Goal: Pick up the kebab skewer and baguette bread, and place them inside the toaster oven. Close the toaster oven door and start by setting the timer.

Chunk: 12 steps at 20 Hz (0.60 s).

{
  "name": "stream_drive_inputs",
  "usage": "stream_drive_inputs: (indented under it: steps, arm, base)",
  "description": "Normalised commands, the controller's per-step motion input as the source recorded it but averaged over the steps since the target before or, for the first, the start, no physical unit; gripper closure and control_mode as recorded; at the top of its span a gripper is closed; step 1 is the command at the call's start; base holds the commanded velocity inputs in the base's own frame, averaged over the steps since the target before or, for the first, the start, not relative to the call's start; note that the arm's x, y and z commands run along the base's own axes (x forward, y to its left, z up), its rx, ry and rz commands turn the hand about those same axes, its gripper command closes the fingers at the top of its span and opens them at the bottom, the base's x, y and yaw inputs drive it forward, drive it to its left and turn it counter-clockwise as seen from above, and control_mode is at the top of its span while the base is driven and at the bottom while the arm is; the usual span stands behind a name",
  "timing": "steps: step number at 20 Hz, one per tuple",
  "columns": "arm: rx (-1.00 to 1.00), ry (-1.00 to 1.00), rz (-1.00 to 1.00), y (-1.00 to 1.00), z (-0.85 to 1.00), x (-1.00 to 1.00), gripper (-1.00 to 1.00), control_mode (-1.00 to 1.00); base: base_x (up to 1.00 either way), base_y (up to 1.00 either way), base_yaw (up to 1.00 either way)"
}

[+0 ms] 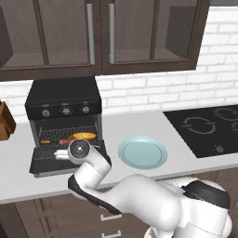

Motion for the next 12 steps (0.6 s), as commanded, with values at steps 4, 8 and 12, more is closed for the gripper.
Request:
stream_drive_inputs:
  steps: [4,8,12]
  arm:
    - [0.0,-0.03,0.0,0.09,0.0,0.3,-1.0,-1.0]
    - [0.0,-0.04,0.0,0.03,0.0,0.22,-1.0,-1.0]
    - [-0.05,-0.05,0.01,0.01,-0.02,0.01,-1.0,-1.0]
  base:
    - [0.0,0.0,0.0]
    - [0.0,0.0,0.0]
    - [0.0,0.0,0.0]
